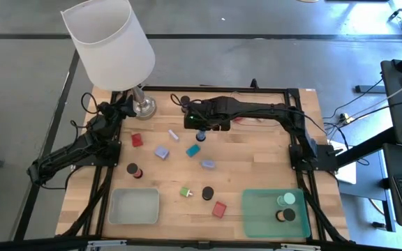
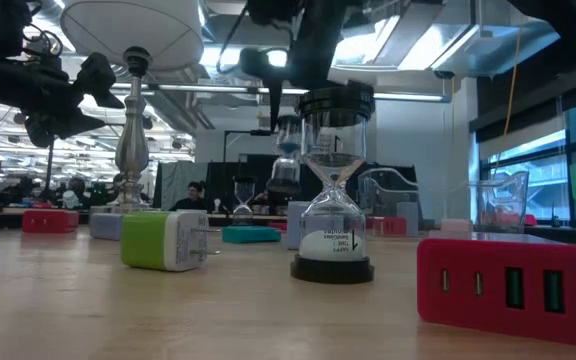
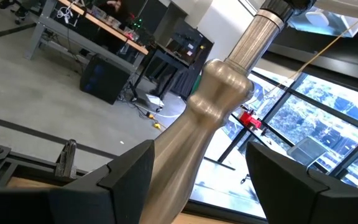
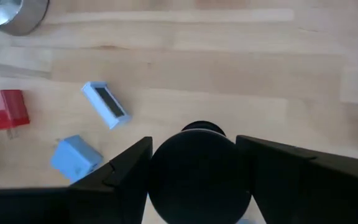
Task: Pick & Place Office items
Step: Put the bottom blue hourglass into the green bin
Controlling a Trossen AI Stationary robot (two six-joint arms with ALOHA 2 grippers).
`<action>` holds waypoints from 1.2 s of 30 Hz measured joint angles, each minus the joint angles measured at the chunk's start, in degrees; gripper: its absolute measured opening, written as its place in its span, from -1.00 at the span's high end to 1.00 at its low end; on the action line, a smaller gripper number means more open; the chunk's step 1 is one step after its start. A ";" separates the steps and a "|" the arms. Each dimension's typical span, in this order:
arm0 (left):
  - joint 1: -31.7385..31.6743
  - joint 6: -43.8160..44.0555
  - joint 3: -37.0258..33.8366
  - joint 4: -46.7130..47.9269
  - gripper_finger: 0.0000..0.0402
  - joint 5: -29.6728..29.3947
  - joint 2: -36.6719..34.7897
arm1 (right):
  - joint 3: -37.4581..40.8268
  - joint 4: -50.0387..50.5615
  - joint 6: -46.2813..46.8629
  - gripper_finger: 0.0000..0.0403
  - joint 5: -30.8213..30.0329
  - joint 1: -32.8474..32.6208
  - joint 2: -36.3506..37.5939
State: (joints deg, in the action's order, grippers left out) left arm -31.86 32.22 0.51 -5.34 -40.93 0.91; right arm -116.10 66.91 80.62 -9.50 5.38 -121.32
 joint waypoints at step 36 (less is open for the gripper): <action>0.01 -0.01 0.00 0.00 -0.25 0.02 0.00 | -0.05 23.13 41.65 -0.06 -11.49 -39.47 11.70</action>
State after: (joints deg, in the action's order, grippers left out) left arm -31.86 32.21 0.51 -5.34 -40.91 0.91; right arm -116.15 90.03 122.27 -20.99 -34.09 -109.62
